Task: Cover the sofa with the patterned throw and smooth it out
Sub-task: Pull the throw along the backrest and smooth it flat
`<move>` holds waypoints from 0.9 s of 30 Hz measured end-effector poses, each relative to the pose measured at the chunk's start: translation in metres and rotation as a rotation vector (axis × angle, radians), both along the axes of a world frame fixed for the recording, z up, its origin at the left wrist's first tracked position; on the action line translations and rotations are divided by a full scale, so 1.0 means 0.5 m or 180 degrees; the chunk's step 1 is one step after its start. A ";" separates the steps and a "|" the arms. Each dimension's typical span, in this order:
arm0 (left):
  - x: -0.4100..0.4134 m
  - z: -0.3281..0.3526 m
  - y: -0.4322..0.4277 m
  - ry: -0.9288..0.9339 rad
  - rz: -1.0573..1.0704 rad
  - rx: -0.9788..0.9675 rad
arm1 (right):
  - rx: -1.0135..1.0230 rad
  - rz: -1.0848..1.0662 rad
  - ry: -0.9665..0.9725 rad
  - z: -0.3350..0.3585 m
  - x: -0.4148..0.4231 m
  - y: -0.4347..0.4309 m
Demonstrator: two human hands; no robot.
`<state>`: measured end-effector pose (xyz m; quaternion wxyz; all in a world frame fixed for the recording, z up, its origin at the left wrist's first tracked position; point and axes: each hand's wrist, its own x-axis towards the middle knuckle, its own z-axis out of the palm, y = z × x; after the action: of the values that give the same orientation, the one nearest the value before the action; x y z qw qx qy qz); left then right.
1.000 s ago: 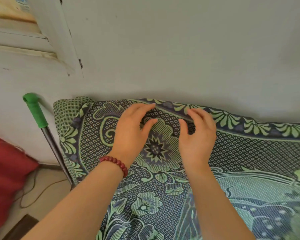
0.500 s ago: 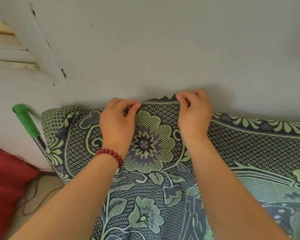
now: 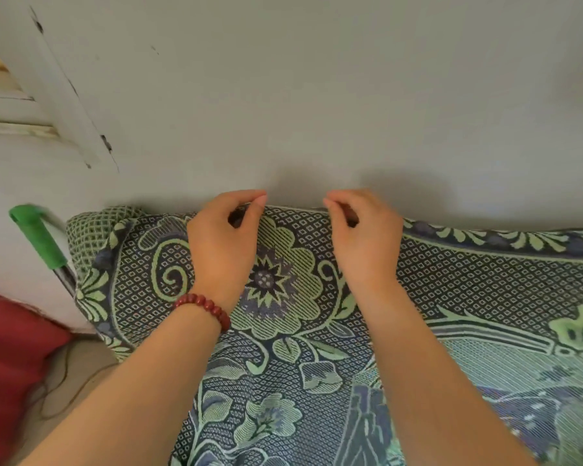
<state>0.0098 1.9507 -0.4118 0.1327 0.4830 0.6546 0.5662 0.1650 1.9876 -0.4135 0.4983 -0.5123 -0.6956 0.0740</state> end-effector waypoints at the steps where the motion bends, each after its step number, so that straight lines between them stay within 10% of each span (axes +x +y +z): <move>1: 0.011 0.002 -0.001 -0.0058 -0.0064 0.0038 | 0.0015 -0.0012 0.0029 0.000 0.008 -0.010; 12: 0.214 -0.018 -0.010 -0.0171 -0.0613 0.0119 | -0.0037 -0.0354 0.0016 -0.014 0.204 -0.051; 19: 0.360 -0.035 0.007 0.1657 -0.0401 -0.0348 | -0.0244 -0.0263 -0.0147 -0.036 0.392 -0.038; 27: 0.466 -0.043 0.020 0.2335 0.0246 -0.0949 | -0.0738 0.0091 -0.0991 -0.059 0.508 0.027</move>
<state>0.2426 1.9605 -0.4331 -0.0626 0.6036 0.7513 0.2594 0.4190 2.0011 -0.4429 0.3212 -0.5616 -0.7583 0.0806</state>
